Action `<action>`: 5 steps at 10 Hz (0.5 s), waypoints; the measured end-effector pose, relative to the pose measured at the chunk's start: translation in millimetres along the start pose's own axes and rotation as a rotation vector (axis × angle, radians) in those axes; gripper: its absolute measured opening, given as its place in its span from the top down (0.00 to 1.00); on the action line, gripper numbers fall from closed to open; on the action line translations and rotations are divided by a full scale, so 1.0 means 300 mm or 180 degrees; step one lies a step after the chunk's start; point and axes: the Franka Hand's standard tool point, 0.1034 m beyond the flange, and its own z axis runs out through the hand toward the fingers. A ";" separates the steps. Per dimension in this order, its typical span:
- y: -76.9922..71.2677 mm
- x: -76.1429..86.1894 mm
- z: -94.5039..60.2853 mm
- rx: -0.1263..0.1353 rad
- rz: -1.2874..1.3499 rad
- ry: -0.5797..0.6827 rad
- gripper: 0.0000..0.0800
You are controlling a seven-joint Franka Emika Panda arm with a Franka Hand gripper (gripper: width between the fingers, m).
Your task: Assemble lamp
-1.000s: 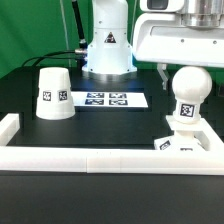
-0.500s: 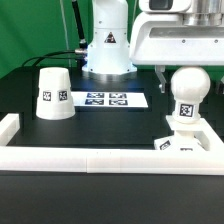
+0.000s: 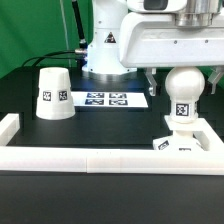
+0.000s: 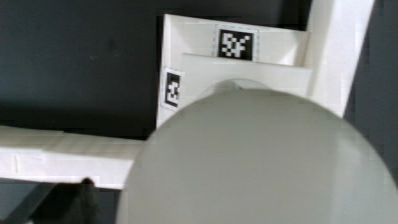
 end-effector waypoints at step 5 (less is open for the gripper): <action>0.002 0.001 0.001 0.0008 0.0158 0.0002 0.28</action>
Offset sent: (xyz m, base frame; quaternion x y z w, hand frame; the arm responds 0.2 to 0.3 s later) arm 0.0000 0.0000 0.0000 0.0000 0.0000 0.0000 1.0000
